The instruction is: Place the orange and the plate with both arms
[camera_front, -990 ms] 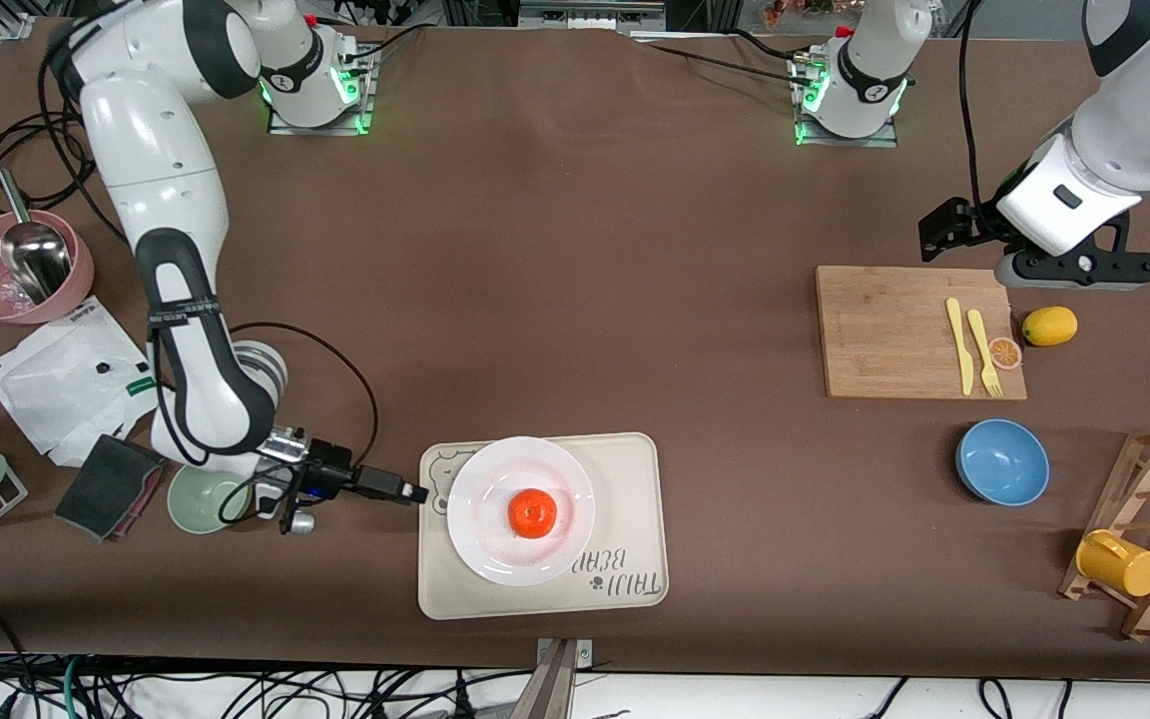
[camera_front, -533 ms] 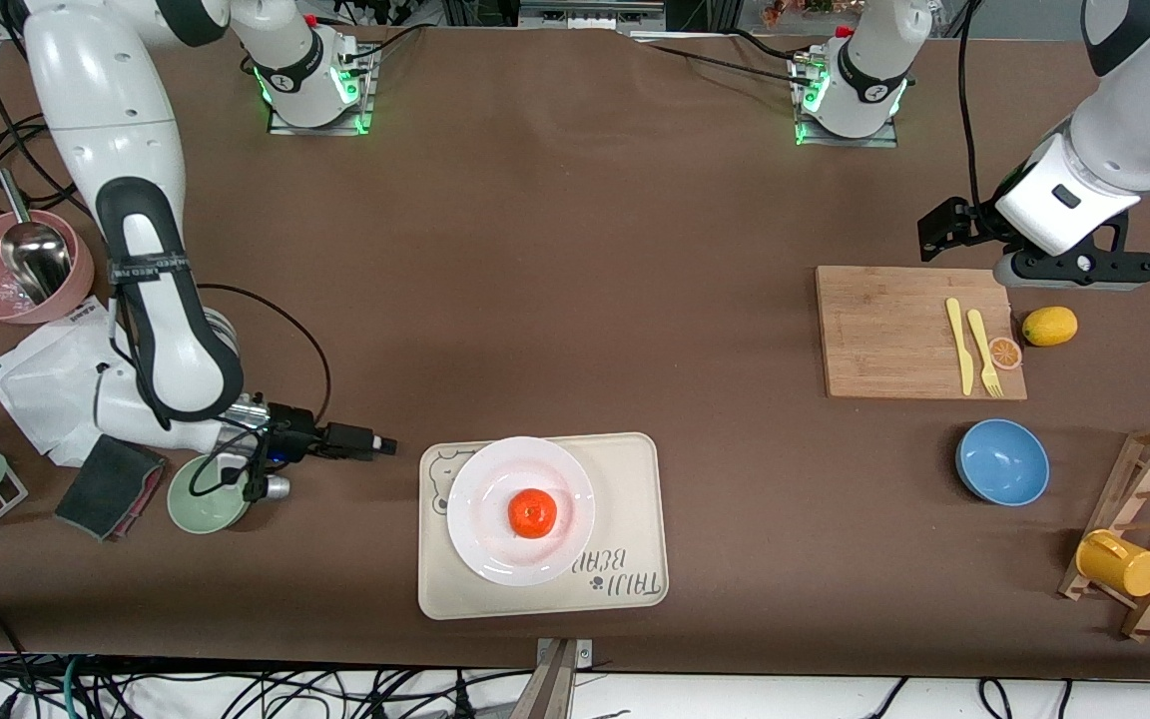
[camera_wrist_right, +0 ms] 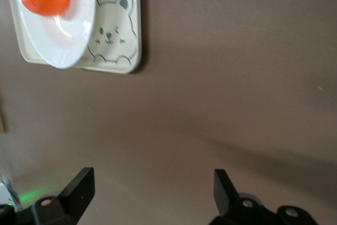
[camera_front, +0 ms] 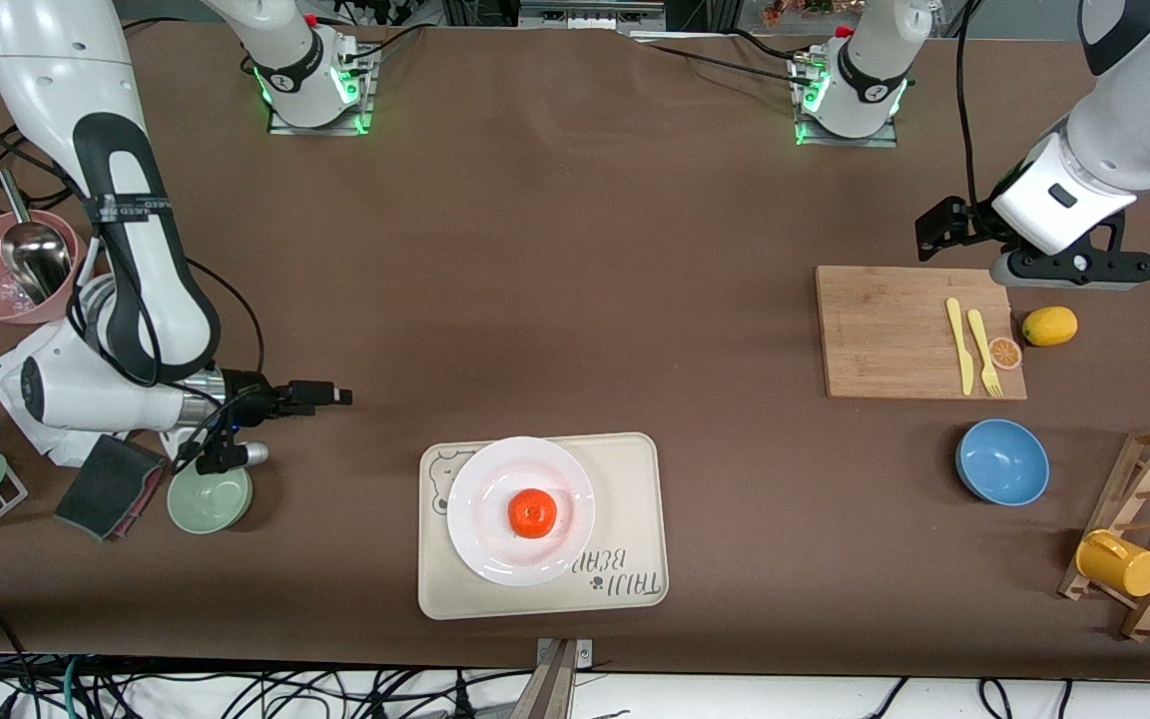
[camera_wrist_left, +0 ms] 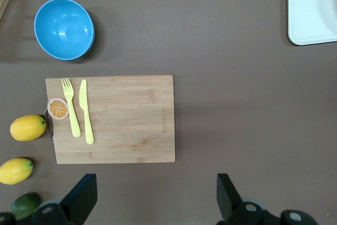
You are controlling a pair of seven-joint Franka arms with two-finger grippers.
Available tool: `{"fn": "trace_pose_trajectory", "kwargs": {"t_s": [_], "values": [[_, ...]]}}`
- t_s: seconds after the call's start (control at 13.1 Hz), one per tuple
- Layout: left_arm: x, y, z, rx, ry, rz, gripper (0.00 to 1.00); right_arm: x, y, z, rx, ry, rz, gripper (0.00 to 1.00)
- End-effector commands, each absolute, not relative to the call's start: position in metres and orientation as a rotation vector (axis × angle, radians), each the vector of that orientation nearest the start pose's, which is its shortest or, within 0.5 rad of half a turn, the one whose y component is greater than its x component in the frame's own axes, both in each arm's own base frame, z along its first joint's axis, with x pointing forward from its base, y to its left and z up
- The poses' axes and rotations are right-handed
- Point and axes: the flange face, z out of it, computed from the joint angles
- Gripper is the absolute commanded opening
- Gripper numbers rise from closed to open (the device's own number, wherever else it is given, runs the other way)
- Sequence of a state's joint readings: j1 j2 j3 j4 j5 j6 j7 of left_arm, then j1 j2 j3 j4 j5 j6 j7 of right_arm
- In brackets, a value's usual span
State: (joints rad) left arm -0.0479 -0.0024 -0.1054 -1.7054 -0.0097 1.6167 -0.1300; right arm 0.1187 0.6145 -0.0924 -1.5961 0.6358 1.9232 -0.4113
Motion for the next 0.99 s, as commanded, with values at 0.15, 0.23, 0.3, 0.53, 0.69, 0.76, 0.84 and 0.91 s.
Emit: {"fn": "trace_pose_trajectory", "kwargs": {"t_s": [0.15, 0.23, 0.3, 0.53, 0.69, 0.76, 0.84, 0.91], "values": [[0.547, -0.084, 0.57, -3.115, 0.051, 0.162, 1.0, 0.631, 0.033, 0.316, -2.801, -0.319, 0.303, 1.0], [0.547, -0.084, 0.571, -3.115, 0.051, 0.159, 1.0, 0.619, 0.029, 0.333, -2.85, -0.288, 0.308, 1.0], [0.547, -0.083, 0.57, -3.115, 0.049, 0.162, 1.0, 0.604, 0.026, 0.349, -2.888, -0.253, 0.314, 1.0], [0.547, -0.082, 0.57, -3.116, 0.041, 0.162, 1.0, 0.564, 0.035, 0.383, -3.021, -0.213, 0.335, 1.0], [0.549, -0.074, 0.572, -3.118, 0.03, 0.158, 1.0, 0.546, 0.046, 0.401, -3.077, -0.13, 0.359, 1.0], [0.548, -0.073, 0.572, -3.118, 0.029, 0.158, 1.0, 0.539, 0.049, 0.413, -3.098, -0.114, 0.381, 1.0], [0.549, -0.071, 0.572, -3.117, 0.023, 0.157, 1.0, 0.533, 0.046, 0.427, -3.099, -0.081, 0.396, 1.0], [0.549, -0.071, 0.571, -3.118, 0.02, 0.16, 1.0, 0.526, 0.045, 0.439, -3.1, -0.048, 0.42, 1.0]]}}
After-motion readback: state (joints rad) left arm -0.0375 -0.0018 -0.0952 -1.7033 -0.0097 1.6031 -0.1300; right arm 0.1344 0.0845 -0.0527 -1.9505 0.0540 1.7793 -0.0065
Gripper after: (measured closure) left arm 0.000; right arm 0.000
